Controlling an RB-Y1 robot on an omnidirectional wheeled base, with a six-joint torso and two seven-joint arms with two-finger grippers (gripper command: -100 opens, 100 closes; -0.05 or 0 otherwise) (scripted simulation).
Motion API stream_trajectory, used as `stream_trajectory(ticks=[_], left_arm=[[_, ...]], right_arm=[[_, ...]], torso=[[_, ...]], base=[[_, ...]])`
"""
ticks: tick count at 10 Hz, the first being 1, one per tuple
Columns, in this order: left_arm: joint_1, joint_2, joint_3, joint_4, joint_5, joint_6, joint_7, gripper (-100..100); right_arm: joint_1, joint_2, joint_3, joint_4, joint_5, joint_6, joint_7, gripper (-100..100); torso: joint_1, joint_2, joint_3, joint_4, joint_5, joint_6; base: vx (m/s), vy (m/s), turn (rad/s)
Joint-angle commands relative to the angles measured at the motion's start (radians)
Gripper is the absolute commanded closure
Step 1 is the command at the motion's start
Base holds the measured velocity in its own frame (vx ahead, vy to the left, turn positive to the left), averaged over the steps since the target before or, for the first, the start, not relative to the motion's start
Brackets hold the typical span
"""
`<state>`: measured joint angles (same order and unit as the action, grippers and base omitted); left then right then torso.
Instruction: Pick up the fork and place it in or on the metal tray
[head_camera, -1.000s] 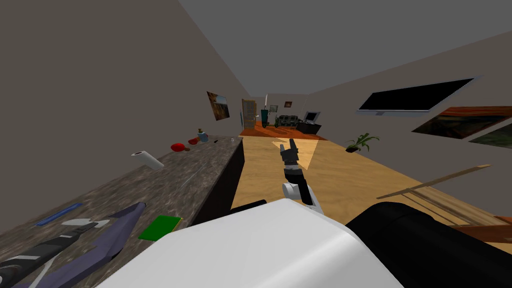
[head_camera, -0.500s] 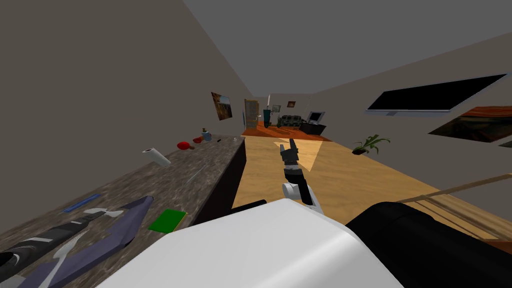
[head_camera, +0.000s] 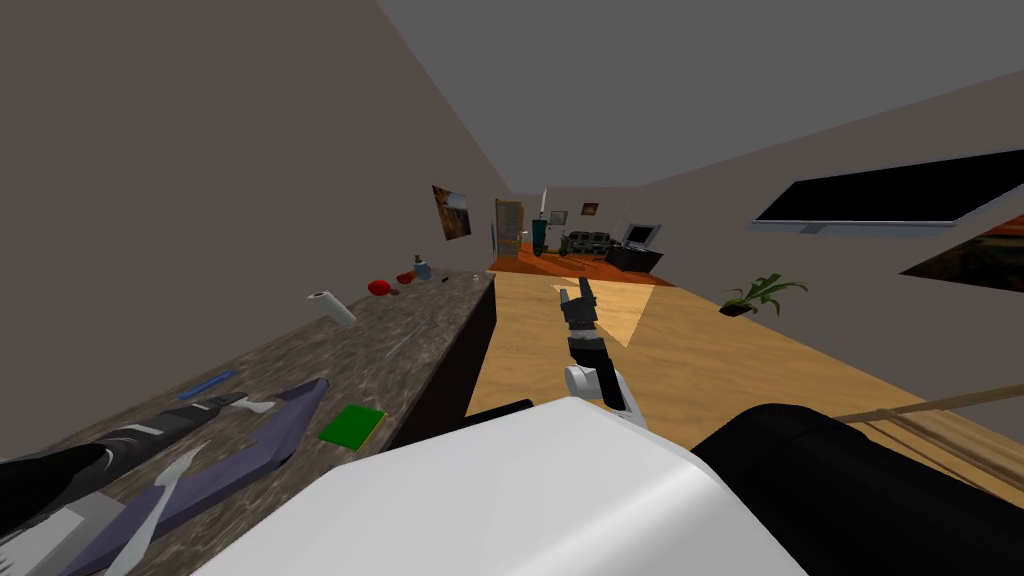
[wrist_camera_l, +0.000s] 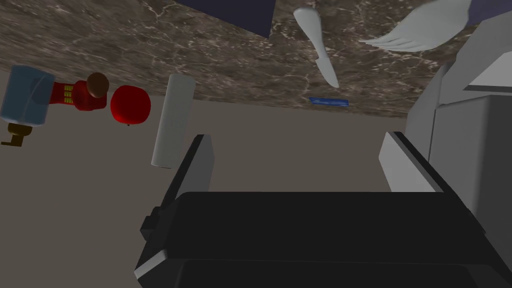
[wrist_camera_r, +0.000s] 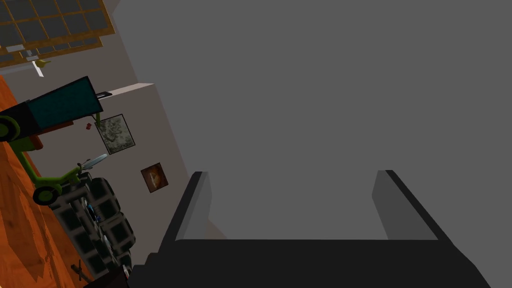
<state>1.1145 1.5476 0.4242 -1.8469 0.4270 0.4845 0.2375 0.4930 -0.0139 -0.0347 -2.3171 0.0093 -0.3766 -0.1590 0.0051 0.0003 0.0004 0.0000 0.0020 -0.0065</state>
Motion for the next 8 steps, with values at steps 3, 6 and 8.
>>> stream_trajectory(ticks=[3,6,8], left_arm=[[0.017,0.032,0.021,-0.008,0.019,0.005,0.008,0],[0.017,0.032,0.021,-0.008,0.019,0.005,0.008,0],[0.017,0.032,0.021,-0.008,0.019,0.005,0.008,0]], right_arm=[[0.0,0.0,0.0,0.0,0.0,0.0,0.0,0],[0.0,0.0,0.0,0.0,0.0,0.0,0.0,0],[0.0,0.0,0.0,0.0,0.0,0.0,0.0,0]], torso=[[0.0,0.0,0.0,0.0,0.0,0.0],[0.001,0.0,0.0,0.0,0.0,0.0],[0.001,0.0,0.0,0.0,0.0,0.0]], base=[[0.0,-0.003,0.015],[0.0,0.0,0.0],[0.0,0.0,0.0]])
